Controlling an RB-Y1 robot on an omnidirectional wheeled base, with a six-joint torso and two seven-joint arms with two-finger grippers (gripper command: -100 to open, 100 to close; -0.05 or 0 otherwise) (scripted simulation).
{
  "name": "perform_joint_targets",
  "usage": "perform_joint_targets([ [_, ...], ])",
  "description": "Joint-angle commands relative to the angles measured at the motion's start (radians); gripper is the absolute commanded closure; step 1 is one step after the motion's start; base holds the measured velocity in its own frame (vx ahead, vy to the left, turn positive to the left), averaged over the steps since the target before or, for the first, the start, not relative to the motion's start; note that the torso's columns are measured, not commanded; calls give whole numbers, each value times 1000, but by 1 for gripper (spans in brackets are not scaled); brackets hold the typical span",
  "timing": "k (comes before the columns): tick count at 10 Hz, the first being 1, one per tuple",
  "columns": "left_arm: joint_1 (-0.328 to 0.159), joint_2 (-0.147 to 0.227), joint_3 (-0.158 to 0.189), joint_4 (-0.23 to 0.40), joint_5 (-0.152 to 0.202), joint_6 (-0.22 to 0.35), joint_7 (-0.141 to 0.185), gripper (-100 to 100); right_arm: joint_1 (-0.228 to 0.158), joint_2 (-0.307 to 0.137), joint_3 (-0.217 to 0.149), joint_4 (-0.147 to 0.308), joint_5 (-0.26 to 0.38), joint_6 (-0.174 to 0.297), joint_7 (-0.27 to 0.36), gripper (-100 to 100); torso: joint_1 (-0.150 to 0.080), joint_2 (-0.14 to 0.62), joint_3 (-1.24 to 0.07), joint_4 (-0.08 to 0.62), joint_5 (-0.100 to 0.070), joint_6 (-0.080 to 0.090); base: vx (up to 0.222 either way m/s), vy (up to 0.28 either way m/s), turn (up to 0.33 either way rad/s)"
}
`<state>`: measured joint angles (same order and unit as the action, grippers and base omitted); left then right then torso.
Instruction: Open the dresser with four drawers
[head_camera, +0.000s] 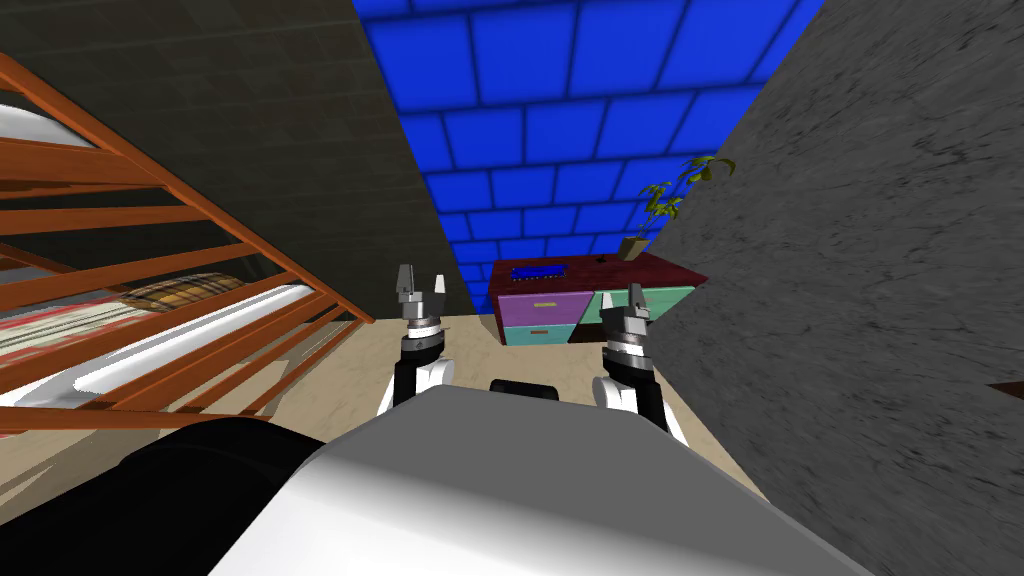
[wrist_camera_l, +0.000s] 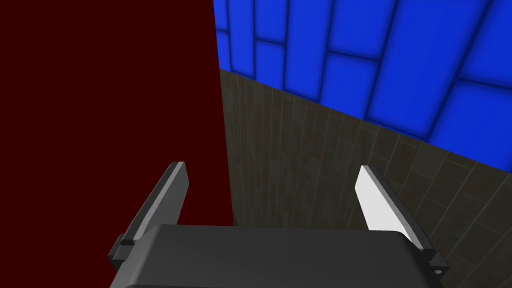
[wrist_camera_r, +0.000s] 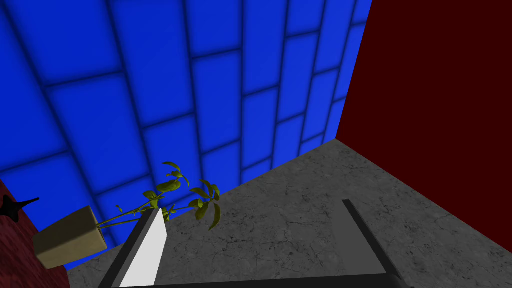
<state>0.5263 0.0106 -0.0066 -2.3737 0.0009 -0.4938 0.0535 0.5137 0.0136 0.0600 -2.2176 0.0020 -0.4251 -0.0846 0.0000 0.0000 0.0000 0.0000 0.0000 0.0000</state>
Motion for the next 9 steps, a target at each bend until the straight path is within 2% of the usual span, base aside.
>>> perform_joint_targets([
  [1, 0, 0, 0, 0, 0, 0, 0, 0, 0, 0, 0, 0, 0, 0, 0, 0, 0, 40, -82, 41, 0, 0, 0, 0, 0],
  [9, 0, 0, 0, 0, 0, 0, 0, 0, 0, 0, 0, 0, 0, 0, 0, 0, 0, 618, -1234, 617, 0, 0, 0, 0, 0],
])
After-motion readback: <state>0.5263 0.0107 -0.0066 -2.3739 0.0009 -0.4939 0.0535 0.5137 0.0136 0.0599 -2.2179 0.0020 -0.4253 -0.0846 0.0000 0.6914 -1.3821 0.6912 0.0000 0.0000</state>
